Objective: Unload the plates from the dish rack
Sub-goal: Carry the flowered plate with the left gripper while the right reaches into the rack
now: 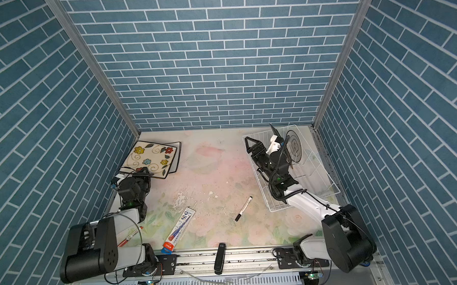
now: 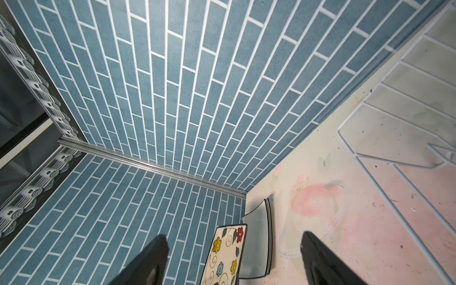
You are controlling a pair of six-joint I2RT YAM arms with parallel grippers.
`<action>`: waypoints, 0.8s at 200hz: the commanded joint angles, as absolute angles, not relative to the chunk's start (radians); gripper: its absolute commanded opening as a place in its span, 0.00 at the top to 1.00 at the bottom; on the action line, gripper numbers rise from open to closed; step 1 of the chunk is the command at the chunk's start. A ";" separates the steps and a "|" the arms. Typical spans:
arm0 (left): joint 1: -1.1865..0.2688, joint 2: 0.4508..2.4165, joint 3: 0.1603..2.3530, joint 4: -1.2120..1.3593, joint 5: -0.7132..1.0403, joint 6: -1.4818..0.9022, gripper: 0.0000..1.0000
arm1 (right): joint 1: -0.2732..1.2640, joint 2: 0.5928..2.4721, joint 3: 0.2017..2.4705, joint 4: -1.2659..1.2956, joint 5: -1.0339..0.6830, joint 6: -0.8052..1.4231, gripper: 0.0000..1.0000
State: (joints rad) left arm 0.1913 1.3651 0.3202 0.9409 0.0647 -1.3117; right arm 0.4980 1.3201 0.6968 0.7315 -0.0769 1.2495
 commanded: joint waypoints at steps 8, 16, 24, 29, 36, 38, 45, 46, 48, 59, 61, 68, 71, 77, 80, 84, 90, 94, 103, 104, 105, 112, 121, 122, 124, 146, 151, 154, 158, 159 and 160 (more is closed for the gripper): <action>0.215 1.431 0.340 1.334 0.093 -1.416 1.00 | 0.495 1.364 0.735 0.784 -0.146 1.254 0.15; 0.215 1.459 0.341 1.369 0.092 -1.431 1.00 | 0.494 1.375 0.736 0.793 -0.152 1.260 0.15; 0.216 1.484 0.341 1.395 0.092 -1.441 1.00 | 0.495 1.385 0.738 0.803 -0.159 1.265 0.15; 0.216 1.499 0.343 1.406 0.093 -1.446 1.00 | 0.495 1.392 0.739 0.809 -0.162 1.268 0.15; 0.218 1.511 0.347 1.406 0.097 -1.448 1.00 | 0.495 1.397 0.741 0.814 -0.164 1.272 0.15; 0.218 1.514 0.348 1.406 0.098 -1.447 1.00 | 0.495 1.401 0.741 0.815 -0.165 1.273 0.15; 0.218 1.521 0.349 1.405 0.098 -1.443 1.00 | 0.495 1.408 0.744 0.819 -0.167 1.276 0.15; 0.218 1.521 0.350 1.405 0.098 -1.443 1.00 | 0.495 1.409 0.744 0.819 -0.167 1.276 0.15; 0.218 1.522 0.350 1.406 0.097 -1.440 1.00 | 0.494 1.410 0.745 0.820 -0.168 1.277 0.15; 0.217 1.526 0.349 1.405 0.089 -1.434 1.00 | 0.495 1.418 0.749 0.822 -0.170 1.281 0.15; 0.218 1.526 0.349 1.405 0.088 -1.433 1.00 | 0.495 1.420 0.750 0.822 -0.169 1.282 0.15; 0.218 1.527 0.349 1.405 0.082 -1.427 1.00 | 0.494 1.425 0.754 0.823 -0.170 1.284 0.15; 0.219 1.528 0.350 1.405 0.081 -1.425 1.00 | 0.495 1.427 0.754 0.824 -0.172 1.284 0.15; 0.219 1.530 0.353 1.404 0.080 -1.423 1.00 | 0.495 1.432 0.758 0.824 -0.174 1.284 0.15; 0.220 1.533 0.354 1.403 0.079 -1.423 1.00 | 0.494 1.434 0.760 0.824 -0.175 1.284 0.15; 0.221 1.536 0.357 1.403 0.078 -1.424 1.00 | 0.495 1.437 0.761 0.824 -0.175 1.285 0.15; 0.222 1.541 0.360 1.405 0.078 -1.425 1.00 | 0.495 1.443 0.766 0.821 -0.178 1.287 0.15; 0.222 1.546 0.362 1.405 0.078 -1.426 1.00 | 0.495 1.447 0.769 0.819 -0.181 1.288 0.15; 0.222 1.557 0.368 1.405 0.077 -1.429 1.00 | 0.496 1.456 0.776 0.814 -0.186 1.293 0.15; 0.222 1.558 0.368 1.405 0.077 -1.430 1.00 | 0.496 1.457 0.776 0.814 -0.186 1.293 0.15; 0.222 1.558 0.369 1.406 0.077 -1.430 1.00 | 0.495 1.458 0.776 0.814 -0.186 1.294 0.15; 0.222 1.566 0.371 1.405 0.073 -1.431 1.00 | 0.495 1.465 0.780 0.810 -0.187 1.297 0.15; 0.222 1.574 0.374 1.405 0.069 -1.431 1.00 | 0.495 1.475 0.781 0.815 -0.190 1.305 0.16; 0.222 1.575 0.375 1.405 0.069 -1.431 1.00 | 0.495 1.476 0.781 0.815 -0.190 1.305 0.16; 0.222 1.576 0.376 1.406 0.068 -1.431 1.00 | 0.495 1.478 0.782 0.817 -0.191 1.307 0.16; 0.222 1.587 0.377 1.387 0.049 -1.430 1.00 | 0.495 1.504 0.786 0.838 -0.199 1.321 0.17; 0.222 1.589 0.377 1.382 0.045 -1.427 1.00 | 0.495 1.510 0.789 0.843 -0.203 1.322 0.17; 0.222 1.591 0.377 1.380 0.042 -1.426 1.00 | 0.495 1.513 0.792 0.846 -0.206 1.324 0.18; 0.222 1.594 0.377 1.379 0.039 -1.426 1.00 | 0.496 1.517 0.794 0.848 -0.210 1.325 0.18; 0.222 1.594 0.377 1.379 0.038 -1.426 1.00 | 0.495 1.518 0.794 0.849 -0.211 1.325 0.18; 0.222 1.595 0.377 1.379 0.037 -1.427 1.00 | 0.495 1.519 0.795 0.849 -0.211 1.325 0.18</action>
State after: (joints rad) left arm 0.2165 1.6070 0.3214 1.1774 0.0639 -1.4246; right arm 0.4980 1.4925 0.7467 0.7994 -0.1791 1.2797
